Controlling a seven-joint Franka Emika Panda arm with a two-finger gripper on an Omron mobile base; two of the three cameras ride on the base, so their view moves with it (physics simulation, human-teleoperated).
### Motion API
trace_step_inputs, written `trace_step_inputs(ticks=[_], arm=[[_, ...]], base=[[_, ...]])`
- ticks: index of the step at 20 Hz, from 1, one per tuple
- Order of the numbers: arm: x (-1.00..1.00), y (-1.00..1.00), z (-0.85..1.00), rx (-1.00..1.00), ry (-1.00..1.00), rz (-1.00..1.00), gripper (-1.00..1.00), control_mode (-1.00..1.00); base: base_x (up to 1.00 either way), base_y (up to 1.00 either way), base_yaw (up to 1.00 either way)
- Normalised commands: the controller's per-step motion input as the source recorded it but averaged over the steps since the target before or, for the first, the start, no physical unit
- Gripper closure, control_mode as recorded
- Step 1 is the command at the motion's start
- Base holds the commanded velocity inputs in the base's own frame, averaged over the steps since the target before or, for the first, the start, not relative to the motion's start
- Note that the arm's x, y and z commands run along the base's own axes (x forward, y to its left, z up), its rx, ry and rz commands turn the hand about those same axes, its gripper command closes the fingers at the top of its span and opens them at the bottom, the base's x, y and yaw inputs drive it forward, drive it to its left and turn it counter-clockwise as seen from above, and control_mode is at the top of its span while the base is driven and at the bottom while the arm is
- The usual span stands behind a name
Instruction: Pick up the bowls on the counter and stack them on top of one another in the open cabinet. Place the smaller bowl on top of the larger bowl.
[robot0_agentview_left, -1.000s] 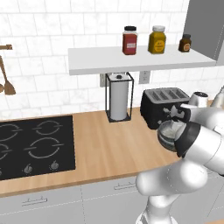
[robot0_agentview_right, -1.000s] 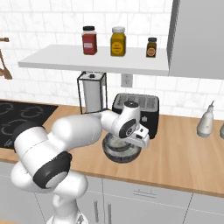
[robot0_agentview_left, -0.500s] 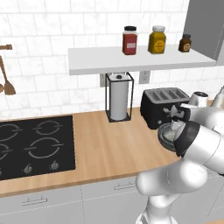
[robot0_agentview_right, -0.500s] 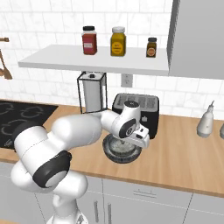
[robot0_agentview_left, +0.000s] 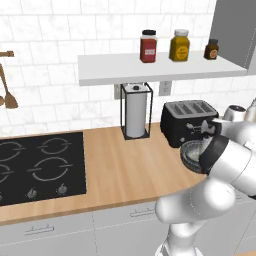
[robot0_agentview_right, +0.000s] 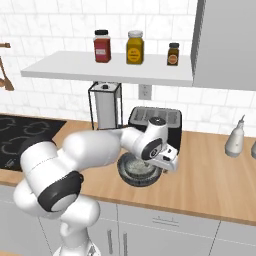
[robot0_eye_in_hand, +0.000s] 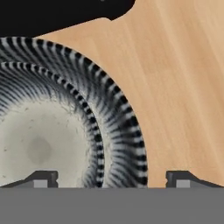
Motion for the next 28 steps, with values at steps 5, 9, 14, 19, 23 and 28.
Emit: trace_step_inputs(ticks=[5,9,14,19,23,28], arm=[[-0.05,-0.44,0.00,0.07,0.00,0.00,-1.00,-1.00],[-0.13,-0.24,-0.03,0.05,0.00,0.00,-1.00,-1.00],[-0.13,-0.05,-0.02,0.00,0.00,0.00,-1.00,-1.00],[-0.15,-0.02,-0.18,0.00,-0.01,0.00,-1.00,-1.00],[-0.10,0.01,-0.31,0.00,-0.07,0.00,-1.00,-1.00],[0.00,0.08,-0.01,0.00,-0.11,0.00,-1.00,-1.00]], base=[[0.00,0.00,0.00],[0.00,0.00,0.00],[0.00,0.00,0.00],[0.00,0.00,0.00],[0.00,0.00,0.00],[0.00,0.00,0.00]])
